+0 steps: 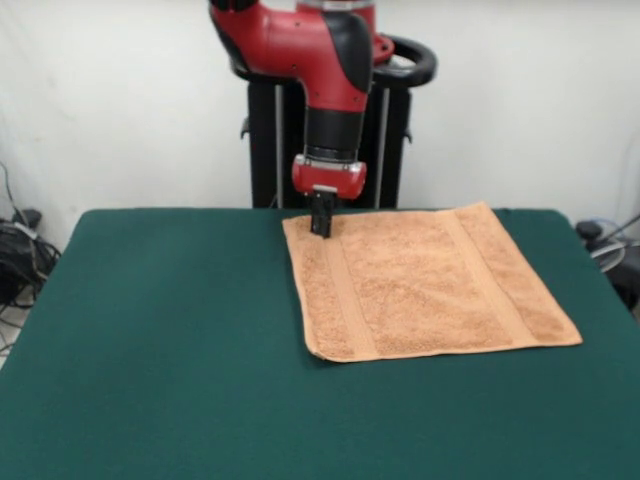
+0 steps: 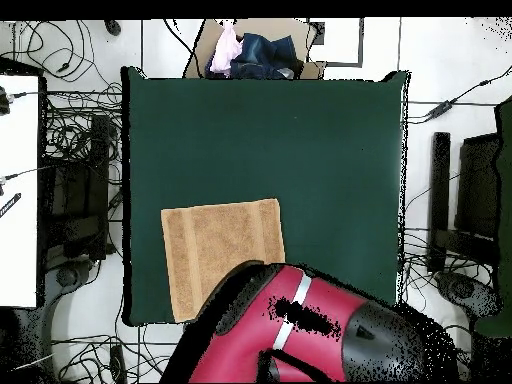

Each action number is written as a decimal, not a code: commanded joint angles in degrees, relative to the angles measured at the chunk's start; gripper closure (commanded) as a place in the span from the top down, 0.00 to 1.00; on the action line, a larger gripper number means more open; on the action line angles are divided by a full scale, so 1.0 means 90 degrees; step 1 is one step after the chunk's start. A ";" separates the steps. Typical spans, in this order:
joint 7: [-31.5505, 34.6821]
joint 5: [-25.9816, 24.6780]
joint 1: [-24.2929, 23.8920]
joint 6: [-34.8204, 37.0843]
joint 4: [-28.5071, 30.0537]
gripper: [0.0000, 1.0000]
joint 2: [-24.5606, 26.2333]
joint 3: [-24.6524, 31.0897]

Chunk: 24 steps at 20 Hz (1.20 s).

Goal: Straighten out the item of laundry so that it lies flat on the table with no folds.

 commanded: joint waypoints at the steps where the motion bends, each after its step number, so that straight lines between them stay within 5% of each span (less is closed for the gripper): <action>1: 0.0734 0.2211 -0.0064 0.2804 -0.4328 0.00 0.2864 0.1525; 13: 0.0399 0.1774 -0.0373 0.3109 -0.4621 0.00 0.2987 0.1656; 24: 0.0291 0.1963 -0.0317 0.3494 -0.4590 0.00 0.2915 0.1633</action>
